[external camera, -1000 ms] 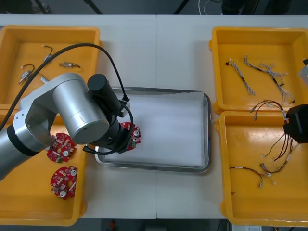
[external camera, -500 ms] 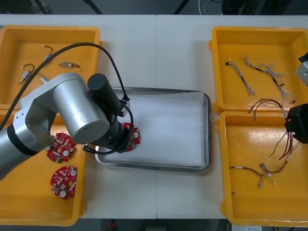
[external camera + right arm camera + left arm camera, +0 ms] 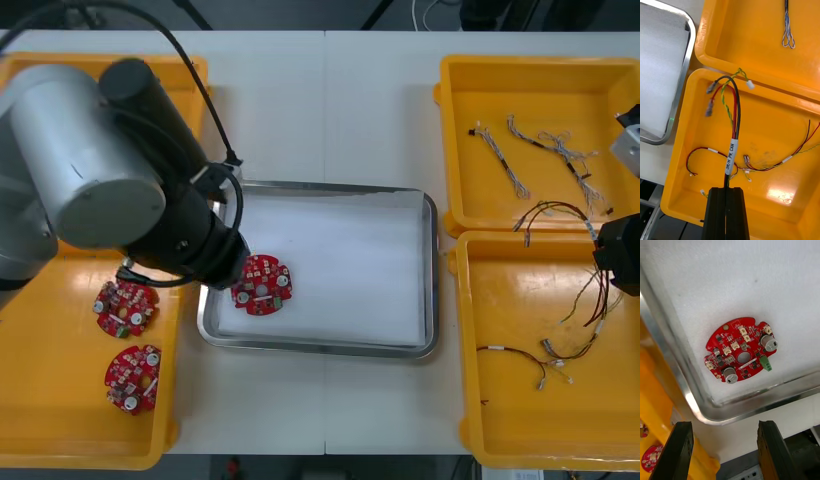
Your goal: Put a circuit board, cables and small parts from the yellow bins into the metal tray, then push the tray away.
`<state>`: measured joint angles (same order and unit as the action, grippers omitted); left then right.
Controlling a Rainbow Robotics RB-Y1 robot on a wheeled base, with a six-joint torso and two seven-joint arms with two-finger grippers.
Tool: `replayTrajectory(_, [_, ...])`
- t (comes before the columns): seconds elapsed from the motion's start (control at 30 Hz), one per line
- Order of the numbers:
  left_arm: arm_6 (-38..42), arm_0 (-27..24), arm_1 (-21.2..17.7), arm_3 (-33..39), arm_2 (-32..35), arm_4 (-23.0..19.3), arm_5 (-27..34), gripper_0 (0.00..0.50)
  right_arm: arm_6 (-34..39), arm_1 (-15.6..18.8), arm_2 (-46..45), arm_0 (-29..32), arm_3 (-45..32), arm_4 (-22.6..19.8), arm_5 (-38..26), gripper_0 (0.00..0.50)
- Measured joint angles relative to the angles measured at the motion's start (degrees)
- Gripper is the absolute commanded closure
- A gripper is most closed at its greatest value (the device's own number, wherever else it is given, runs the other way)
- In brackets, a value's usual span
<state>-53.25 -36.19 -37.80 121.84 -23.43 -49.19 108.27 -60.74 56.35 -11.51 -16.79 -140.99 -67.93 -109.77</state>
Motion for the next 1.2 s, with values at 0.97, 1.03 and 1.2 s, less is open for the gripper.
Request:
replayTrajectory(0.97, [-24.44, -9.19, -7.27, -29.68, 16.87, -1.89, -2.04, 0.000, -14.82, -10.16, 40.39, -32.56, 8.63, 9.77, -0.05, 0.500])
replayTrajectory(1.03, [-27.69, -9.59, -7.88, -33.13, 17.70, -1.54, -3.64, 0.000, -19.05, -10.85, 42.26, -33.06, 9.71, 11.12, -0.03, 0.500])
replayTrajectory(1.2, [-44.63, -10.29, -10.05, -39.34, 18.60, -1.44, -7.45, 0.000, -21.66, -12.65, 46.77, -33.41, 12.01, 14.93, 1.28, 0.500])
